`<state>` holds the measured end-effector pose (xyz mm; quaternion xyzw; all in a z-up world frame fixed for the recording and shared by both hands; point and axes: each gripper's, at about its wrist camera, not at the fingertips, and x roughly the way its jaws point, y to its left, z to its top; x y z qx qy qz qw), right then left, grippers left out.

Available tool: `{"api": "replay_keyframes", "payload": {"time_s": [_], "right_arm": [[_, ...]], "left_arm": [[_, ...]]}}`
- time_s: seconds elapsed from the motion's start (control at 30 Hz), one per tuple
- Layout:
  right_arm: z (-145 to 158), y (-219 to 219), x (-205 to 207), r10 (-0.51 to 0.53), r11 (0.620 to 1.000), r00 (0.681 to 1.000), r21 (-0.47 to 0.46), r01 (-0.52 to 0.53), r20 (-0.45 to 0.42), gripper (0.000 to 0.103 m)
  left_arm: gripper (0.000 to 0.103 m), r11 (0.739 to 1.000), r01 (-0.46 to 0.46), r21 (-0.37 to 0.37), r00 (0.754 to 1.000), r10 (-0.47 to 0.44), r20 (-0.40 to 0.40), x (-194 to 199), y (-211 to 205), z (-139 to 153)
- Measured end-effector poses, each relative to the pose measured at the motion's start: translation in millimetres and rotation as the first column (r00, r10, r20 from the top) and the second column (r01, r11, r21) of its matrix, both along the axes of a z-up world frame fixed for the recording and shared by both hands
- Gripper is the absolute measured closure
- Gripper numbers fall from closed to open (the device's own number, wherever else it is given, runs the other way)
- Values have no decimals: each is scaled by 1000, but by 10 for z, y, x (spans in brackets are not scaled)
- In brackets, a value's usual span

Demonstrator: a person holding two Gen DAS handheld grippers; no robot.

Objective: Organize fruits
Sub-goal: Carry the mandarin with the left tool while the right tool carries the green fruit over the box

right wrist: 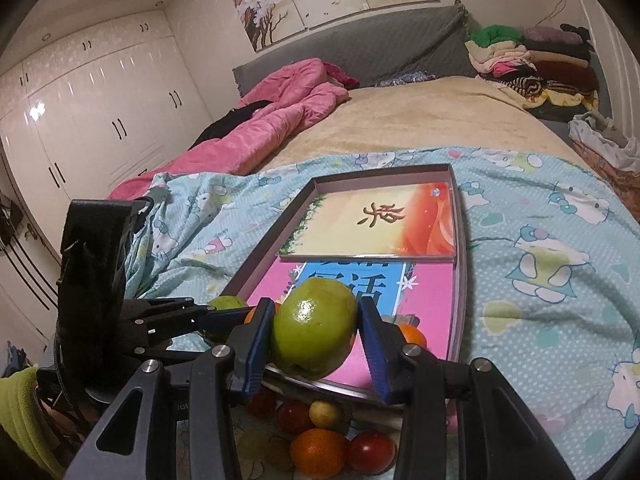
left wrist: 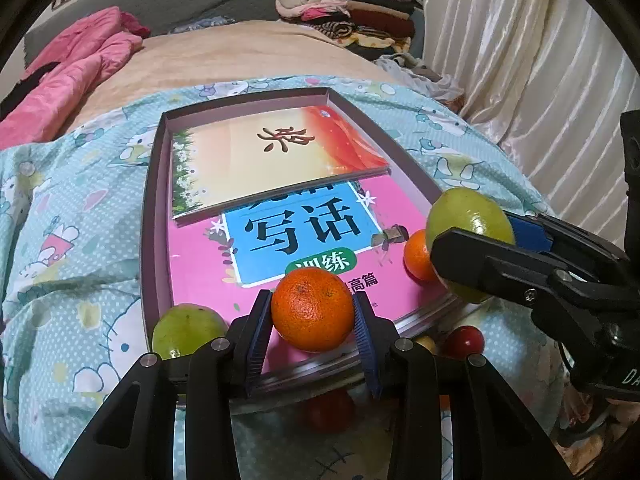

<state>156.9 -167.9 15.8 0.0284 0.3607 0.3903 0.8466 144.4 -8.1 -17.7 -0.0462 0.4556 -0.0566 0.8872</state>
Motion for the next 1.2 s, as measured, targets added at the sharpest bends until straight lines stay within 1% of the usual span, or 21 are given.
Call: {"api": "replay_keyframes", "payload": {"time_s": [0.13,0.33,0.9,1.1,1.2], "right_arm": [[-46,33,8,7,1000,1000,-10,-7,-8,61],[-95,111,39,26,1000,999,-17,-26,-21,61],[-230,285,127,58,995,997,-77,-61,-42,61],[-283,282,153,49,995,997,-86,-55,-66,61],[-315,278,186,40,995,995,-82,-47,-91,60]], "left_arm": [[62,1000,9,3,1000,-9,-14,21,-6,-48],[62,999,27,35,1000,-27,-13,7,-43,-67],[62,999,30,30,999,-29,-13,-22,-46,-53],[62,999,32,32,999,-31,-13,-28,-39,-54],[61,999,32,36,999,-31,-12,-26,-40,-56]]}}
